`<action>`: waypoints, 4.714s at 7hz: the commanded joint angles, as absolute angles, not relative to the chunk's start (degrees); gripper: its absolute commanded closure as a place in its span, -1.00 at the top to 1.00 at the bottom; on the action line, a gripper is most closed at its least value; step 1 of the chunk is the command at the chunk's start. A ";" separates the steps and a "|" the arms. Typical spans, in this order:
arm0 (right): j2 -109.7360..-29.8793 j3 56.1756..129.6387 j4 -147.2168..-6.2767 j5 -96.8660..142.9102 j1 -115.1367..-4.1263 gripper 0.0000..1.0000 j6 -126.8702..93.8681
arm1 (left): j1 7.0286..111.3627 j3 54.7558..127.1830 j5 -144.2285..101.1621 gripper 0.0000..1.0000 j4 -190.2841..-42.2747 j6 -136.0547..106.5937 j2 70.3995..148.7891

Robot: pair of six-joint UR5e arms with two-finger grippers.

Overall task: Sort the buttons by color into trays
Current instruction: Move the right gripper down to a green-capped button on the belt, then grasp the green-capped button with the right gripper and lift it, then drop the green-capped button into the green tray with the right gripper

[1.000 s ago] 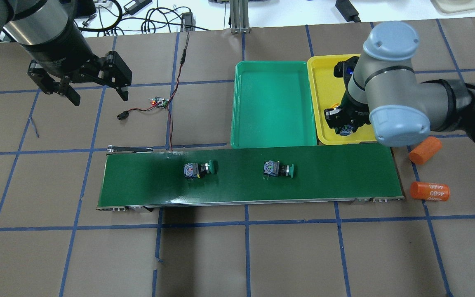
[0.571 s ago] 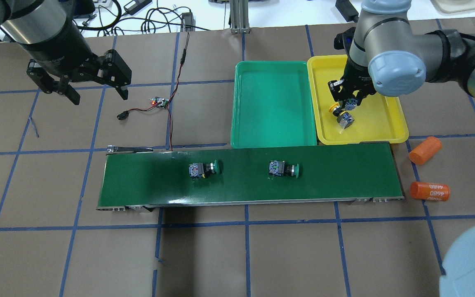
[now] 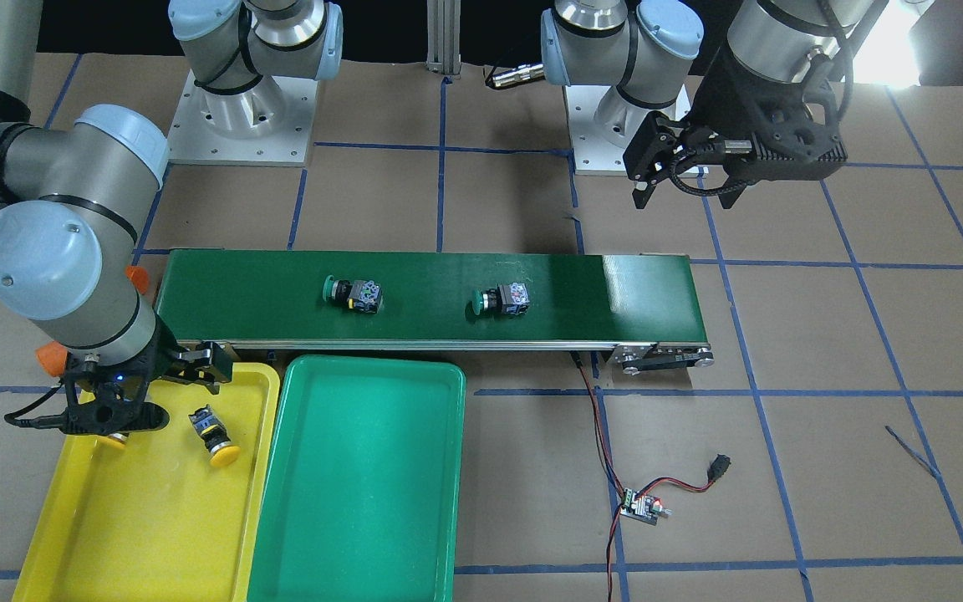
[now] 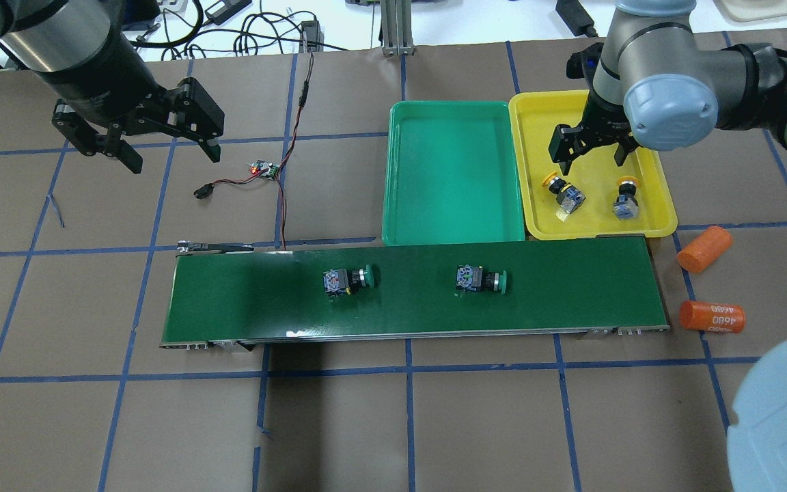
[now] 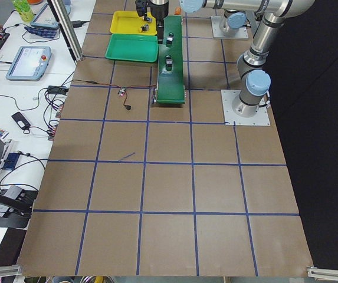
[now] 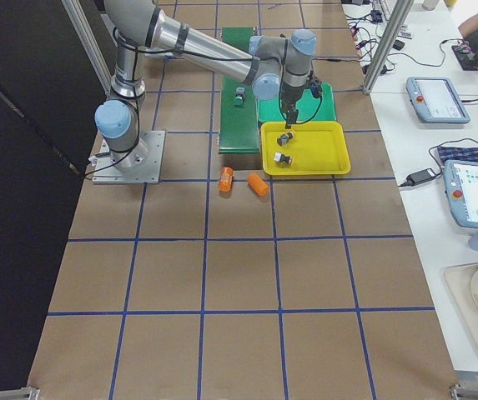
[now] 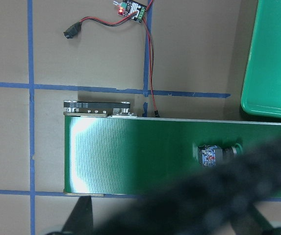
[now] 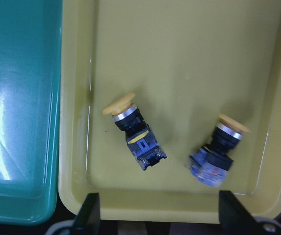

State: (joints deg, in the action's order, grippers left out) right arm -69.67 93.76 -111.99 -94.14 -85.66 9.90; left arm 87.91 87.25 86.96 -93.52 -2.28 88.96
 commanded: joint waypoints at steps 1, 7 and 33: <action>-71.44 95.52 -109.69 -93.96 -85.96 0.97 8.70 | 87.80 87.27 86.84 1.00 -93.52 -2.46 89.03; -87.36 116.27 -112.59 -91.05 -89.21 0.97 4.29 | 87.80 87.28 87.36 1.00 -93.34 -2.55 89.30; -71.19 98.97 -126.22 -81.13 -94.66 0.87 79.28 | 87.80 87.45 87.54 1.00 -93.08 -2.11 89.47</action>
State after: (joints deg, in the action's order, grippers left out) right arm -71.93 99.56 -127.30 -81.43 -94.62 79.28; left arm 87.80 87.49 87.54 -93.11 -2.11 89.41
